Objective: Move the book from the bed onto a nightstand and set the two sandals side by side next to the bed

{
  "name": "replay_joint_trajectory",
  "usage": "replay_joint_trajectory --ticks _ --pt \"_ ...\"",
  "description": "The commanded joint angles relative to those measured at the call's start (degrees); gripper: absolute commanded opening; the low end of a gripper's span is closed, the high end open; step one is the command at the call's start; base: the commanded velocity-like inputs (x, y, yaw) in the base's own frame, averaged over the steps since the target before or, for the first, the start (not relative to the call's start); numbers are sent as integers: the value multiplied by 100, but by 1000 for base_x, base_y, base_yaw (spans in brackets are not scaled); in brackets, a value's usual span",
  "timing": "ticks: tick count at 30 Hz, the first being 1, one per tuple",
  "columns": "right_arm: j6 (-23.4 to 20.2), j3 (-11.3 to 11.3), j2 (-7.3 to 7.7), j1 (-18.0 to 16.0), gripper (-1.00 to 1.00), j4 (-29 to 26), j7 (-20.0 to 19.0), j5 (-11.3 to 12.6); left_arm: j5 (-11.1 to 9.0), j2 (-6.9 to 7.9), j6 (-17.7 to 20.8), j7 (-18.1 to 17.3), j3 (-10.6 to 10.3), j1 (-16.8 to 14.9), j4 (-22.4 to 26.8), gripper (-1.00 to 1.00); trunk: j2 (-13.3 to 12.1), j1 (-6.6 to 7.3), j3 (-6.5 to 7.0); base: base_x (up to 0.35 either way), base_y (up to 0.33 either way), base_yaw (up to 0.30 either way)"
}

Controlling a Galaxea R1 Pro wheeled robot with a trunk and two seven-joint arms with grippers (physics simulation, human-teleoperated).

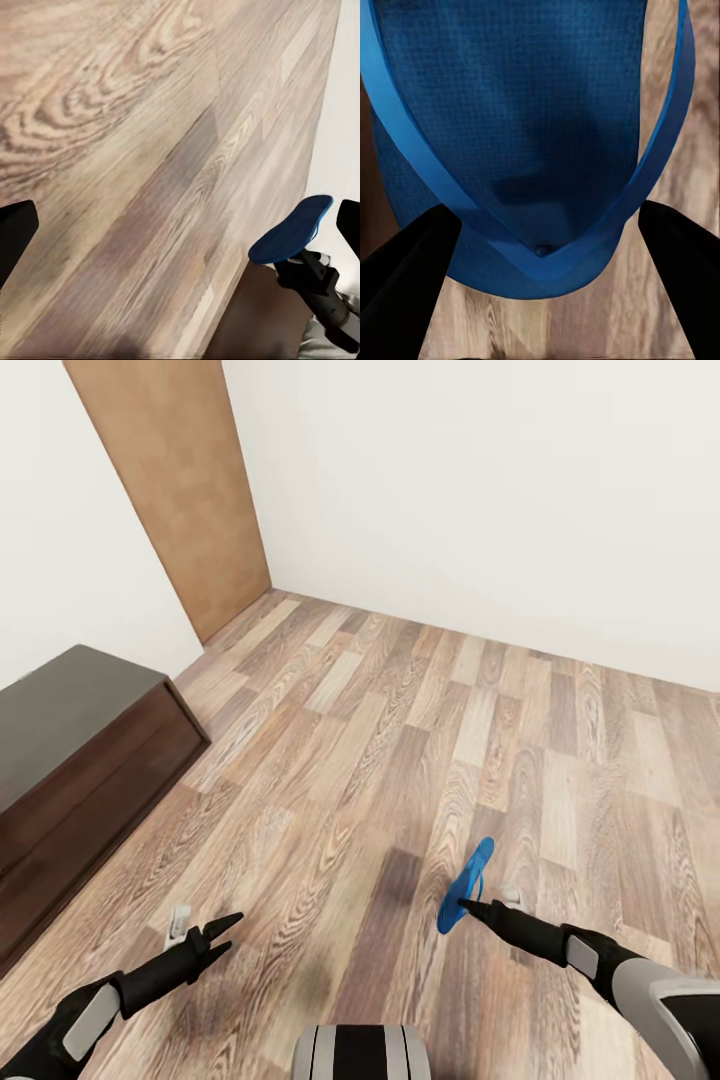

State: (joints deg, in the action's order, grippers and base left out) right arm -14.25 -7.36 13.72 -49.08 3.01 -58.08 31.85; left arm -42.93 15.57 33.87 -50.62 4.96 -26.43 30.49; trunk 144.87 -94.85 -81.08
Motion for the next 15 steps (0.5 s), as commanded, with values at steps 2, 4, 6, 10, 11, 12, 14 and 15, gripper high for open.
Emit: replay_joint_trajectory --ticks 2,4,6,10,11,12,14,15 --pt "-38 -46 9 67 -100 15 -34 127 -7 -17 40 -11 3 -2 -8 100 -1 6 42 0 0 0" --pt "-36 -45 20 184 -100 12 -49 208 5 -49 41 -19 -1 -2 -7 100 -4 11 86 0 0 0" --pt "-35 -41 33 259 -100 13 -52 256 13 -100 41 -23 -2 -2 1 100 -7 16 130 0 0 0" --pt "-41 -49 62 317 -100 15 -46 289 19 -160 41 -23 -4 -2 -4 100 -12 27 219 0 0 0" --pt "-41 -50 63 328 -100 13 -48 292 19 -173 43 -26 -4 -2 -5 100 -13 29 241 0 0 0" --pt "-41 -52 67 349 -100 14 -50 296 19 -203 43 -28 -4 -2 -8 100 -15 32 263 0 0 0" --pt "-43 -53 69 368 -100 14 -52 302 20 -234 44 -29 -4 -2 -19 100 -17 37 308 0 0 0" --pt "-45 -54 71 374 -100 14 -52 304 20 -247 43 -29 -6 -2 -26 100 -19 40 330 0 0 0"
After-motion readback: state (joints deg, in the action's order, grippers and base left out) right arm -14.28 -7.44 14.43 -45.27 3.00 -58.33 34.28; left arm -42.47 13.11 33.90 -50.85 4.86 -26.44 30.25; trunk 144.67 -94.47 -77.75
